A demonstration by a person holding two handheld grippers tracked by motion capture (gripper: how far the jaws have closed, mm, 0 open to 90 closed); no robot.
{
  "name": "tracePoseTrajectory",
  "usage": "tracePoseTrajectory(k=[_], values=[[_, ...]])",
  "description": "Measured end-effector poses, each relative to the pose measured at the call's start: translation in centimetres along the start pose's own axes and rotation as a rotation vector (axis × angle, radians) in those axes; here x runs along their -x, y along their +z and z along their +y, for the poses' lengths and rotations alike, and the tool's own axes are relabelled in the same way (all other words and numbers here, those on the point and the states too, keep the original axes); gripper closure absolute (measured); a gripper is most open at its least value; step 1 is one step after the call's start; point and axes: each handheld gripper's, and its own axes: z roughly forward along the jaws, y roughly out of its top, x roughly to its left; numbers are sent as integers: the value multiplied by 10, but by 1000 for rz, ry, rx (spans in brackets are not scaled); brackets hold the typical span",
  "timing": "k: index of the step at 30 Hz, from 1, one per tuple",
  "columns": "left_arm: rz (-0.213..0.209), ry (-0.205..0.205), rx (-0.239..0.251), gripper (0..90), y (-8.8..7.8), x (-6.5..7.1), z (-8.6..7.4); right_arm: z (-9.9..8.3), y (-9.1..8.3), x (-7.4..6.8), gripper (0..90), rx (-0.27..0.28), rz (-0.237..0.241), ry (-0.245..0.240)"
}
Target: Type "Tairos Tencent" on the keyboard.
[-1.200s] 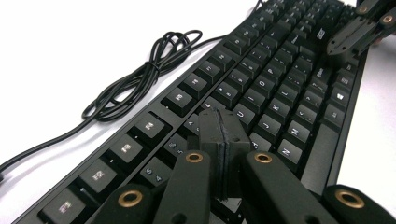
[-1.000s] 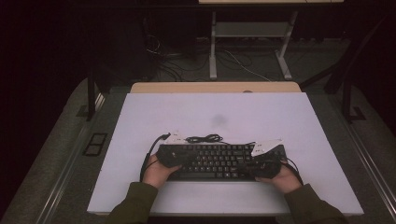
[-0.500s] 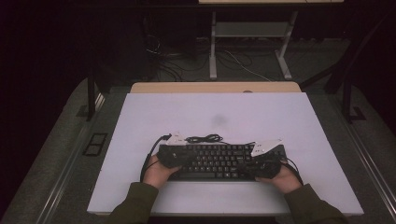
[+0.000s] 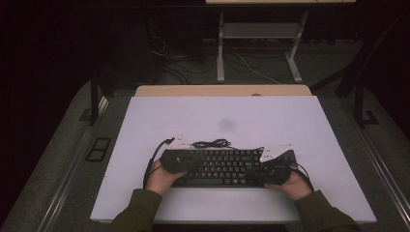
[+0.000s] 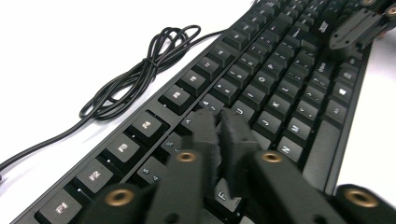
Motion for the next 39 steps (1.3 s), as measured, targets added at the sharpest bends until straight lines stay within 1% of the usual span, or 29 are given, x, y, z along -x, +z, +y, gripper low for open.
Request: tracePoseTrajectory(k=[4,5,8,10,12,14,16,18,23,26,28,29,31,36,39], values=[[-8,-3,20,660,-5,2,-2,0,0,0,895,0,0,-1],[-6,2,21,628,-6,2,-2,0,0,0,895,-1,0,-1],[-4,-6,29,531,-8,3,-4,0,0,0,895,-1,1,-2],[-3,-3,35,450,-10,3,-5,0,-1,1,895,-1,1,-2],[-2,-10,41,363,-12,3,-6,0,-1,1,895,-1,-1,-3],[9,-13,43,283,-14,4,-8,1,-1,1,895,1,0,1],[15,-25,49,234,-15,5,-10,1,-2,1,895,2,-2,0],[16,-20,49,218,-16,4,-11,1,-3,2,895,17,3,9],[9,-27,50,200,-20,4,-15,2,-6,3,894,38,4,15],[11,-34,54,198,-22,4,-16,3,-8,4,889,64,18,31],[15,-35,60,198,-24,4,-17,4,-8,4,838,82,26,40],[17,-29,61,198,-25,3,-17,6,-9,5,811,86,29,42],[24,-30,73,198,-28,4,-18,8,-9,6,753,106,26,50],[30,-42,72,198,-31,3,-21,16,-8,9,597,147,28,71],[32,-45,74,198,-32,4,-22,20,-7,11,529,165,24,83]])
